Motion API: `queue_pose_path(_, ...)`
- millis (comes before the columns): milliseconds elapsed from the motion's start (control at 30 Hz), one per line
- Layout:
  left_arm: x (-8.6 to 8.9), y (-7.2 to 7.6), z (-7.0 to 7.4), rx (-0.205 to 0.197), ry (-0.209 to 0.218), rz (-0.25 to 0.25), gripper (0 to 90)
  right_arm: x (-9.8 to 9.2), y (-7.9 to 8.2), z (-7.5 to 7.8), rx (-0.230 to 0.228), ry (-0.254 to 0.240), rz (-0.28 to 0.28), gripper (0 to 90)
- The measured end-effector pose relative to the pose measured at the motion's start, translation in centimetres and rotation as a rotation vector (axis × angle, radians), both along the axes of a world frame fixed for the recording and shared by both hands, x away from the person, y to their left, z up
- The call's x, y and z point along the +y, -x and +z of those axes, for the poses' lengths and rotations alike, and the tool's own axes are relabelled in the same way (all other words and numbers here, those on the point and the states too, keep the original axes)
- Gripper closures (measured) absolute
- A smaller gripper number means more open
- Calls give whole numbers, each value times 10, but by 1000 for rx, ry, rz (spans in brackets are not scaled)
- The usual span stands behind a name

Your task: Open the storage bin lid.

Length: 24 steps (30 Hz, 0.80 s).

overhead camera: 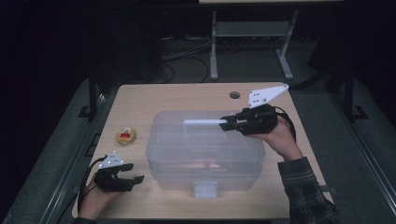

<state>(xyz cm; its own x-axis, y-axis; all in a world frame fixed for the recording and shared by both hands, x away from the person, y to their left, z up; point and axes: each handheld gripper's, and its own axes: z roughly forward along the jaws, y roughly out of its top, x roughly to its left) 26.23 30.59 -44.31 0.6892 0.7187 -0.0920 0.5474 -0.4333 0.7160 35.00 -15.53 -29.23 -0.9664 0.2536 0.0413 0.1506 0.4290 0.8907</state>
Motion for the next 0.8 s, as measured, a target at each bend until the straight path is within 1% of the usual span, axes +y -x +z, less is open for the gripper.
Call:
queue_pose_path(133,0,1,2,-4,11,0,304,0,-3,1,12,-3,6,756)
queue_pose_path(233,0,4,7,-21,30,-6,315,-1,-5,2,20,-14,-2,756)
queue_pose_path(267,0,4,7,-21,30,-6,327,-2,-5,2,24,-20,-1,756)
queue_pose_path(300,0,7,10,-28,48,-14,342,-2,-6,2,27,-24,-1,757)
queue_pose_path(367,0,10,13,-42,66,-18,367,-2,-7,2,31,-28,2,757)
queue_pose_path(467,0,15,20,-70,90,-37,447,-2,-8,3,32,-24,2,758)
queue_pose_path(533,-1,19,25,-96,107,-49,518,-1,-9,4,33,-22,3,758)
queue_pose_path(633,-3,23,31,-102,127,-69,639,-1,-10,5,34,-21,3,758)
queue_pose_path(667,-5,24,33,-100,134,-80,690,-1,-10,5,35,-20,2,758)
queue_pose_path(800,-10,28,38,-104,151,-121,842,-1,-10,6,37,-19,2,758)
